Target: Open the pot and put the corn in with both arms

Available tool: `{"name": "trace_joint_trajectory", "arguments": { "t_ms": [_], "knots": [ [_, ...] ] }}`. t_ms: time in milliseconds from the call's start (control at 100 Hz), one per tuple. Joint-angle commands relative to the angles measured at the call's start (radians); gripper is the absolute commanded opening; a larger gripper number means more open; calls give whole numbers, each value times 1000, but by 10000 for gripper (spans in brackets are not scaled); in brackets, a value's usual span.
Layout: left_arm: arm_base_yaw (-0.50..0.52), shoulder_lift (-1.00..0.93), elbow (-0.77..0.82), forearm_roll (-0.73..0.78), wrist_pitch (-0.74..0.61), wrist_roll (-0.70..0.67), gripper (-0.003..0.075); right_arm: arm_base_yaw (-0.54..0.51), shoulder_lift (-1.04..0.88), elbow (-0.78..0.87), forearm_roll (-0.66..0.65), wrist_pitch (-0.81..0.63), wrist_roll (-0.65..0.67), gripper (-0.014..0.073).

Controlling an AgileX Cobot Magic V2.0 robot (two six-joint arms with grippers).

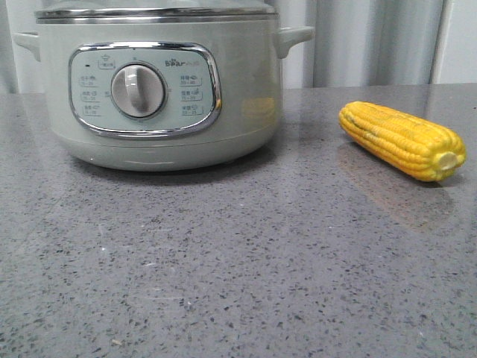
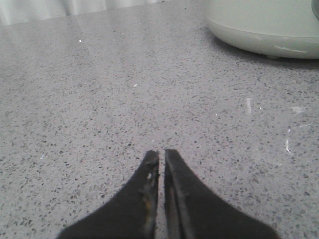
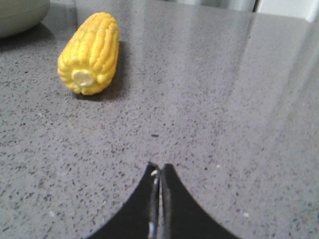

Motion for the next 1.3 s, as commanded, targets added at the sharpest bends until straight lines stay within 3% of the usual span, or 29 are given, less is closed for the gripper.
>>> {"name": "trace_joint_trajectory", "arguments": {
  "t_ms": [0, 130, 250, 470, 710, 930, 1100, 1290],
  "knots": [
    [1, -34, 6, -7, -48, -9, -20, -4, -17, 21, -25, -145, -1, -71],
    [1, -34, 6, -7, -55, -9, -20, -4, -17, 21, 3, -276, -1, -71],
    [1, -34, 6, -48, -116, -9, -20, -4, -17, 21, 138, -346, -1, -70],
    [1, -34, 6, -442, -241, -9, -20, -4, -17, 21, 278, -309, -1, -70],
    [1, -34, 6, -686, -369, -9, -20, -4, -17, 19, 407, -394, -1, -70],
    [1, -32, -19, -606, -421, 29, -20, -4, -17, -63, 487, -385, -1, -70],
    [1, 34, -139, -437, -293, 29, -20, -4, -4, -236, 463, -142, -3, -70],
    [1, 217, -329, -261, -155, 31, -18, -4, 102, -432, 332, 119, -18, -70]
  ]
}}
